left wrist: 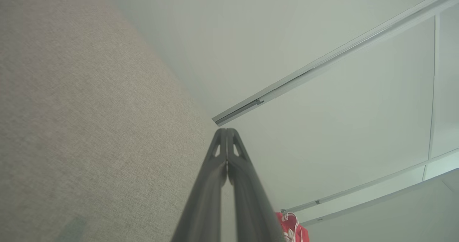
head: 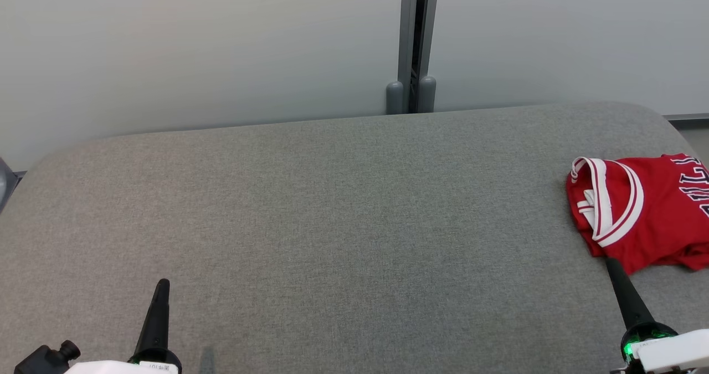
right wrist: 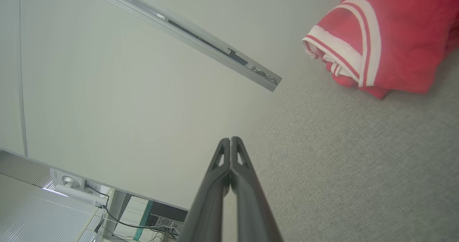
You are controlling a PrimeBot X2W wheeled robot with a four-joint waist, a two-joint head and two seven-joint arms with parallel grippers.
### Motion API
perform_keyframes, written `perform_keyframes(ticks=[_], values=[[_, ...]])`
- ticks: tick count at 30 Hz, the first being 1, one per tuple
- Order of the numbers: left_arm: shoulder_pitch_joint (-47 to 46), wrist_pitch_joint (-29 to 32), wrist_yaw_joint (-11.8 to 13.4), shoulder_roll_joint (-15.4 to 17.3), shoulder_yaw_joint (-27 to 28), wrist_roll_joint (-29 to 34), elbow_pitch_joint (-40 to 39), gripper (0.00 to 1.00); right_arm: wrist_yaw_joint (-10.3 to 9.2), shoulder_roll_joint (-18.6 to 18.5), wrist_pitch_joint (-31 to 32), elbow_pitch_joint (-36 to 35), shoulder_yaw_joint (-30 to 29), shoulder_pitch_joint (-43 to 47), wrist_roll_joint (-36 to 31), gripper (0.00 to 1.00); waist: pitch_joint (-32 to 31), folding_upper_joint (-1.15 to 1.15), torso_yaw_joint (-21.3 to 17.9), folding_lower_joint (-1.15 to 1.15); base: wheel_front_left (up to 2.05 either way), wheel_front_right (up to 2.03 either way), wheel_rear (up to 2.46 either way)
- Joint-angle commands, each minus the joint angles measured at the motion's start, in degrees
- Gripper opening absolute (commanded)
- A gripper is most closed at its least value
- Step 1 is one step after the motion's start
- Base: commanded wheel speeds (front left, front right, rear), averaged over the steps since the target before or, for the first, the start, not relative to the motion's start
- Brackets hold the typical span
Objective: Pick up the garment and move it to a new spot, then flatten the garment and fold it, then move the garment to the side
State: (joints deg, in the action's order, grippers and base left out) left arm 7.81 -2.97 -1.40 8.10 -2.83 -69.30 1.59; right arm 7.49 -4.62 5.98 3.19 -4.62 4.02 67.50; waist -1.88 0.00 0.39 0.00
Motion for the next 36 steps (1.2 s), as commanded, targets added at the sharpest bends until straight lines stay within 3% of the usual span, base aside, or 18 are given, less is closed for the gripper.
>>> perform_keyframes(ticks=[1, 36], values=[[-1.50, 0.21, -0.72, 0.08, 0.64, -1.74, -0.37, 0.00, 0.01, -0.64, 0.47, 0.02, -0.25, -1.31, 1.90, 0.00, 0.06, 0.00, -0.01, 0.00, 0.00, 0.00, 0.00], [-2.39, 1.56, -4.46, -2.65, 2.86, -17.08, 0.31, 0.00, 0.00, -0.61, 2.81, 3.20, -1.58, -3.21, 18.93, 0.00, 1.17, 0.00, -0.24, 0.00, 0.00, 0.00, 0.00]])
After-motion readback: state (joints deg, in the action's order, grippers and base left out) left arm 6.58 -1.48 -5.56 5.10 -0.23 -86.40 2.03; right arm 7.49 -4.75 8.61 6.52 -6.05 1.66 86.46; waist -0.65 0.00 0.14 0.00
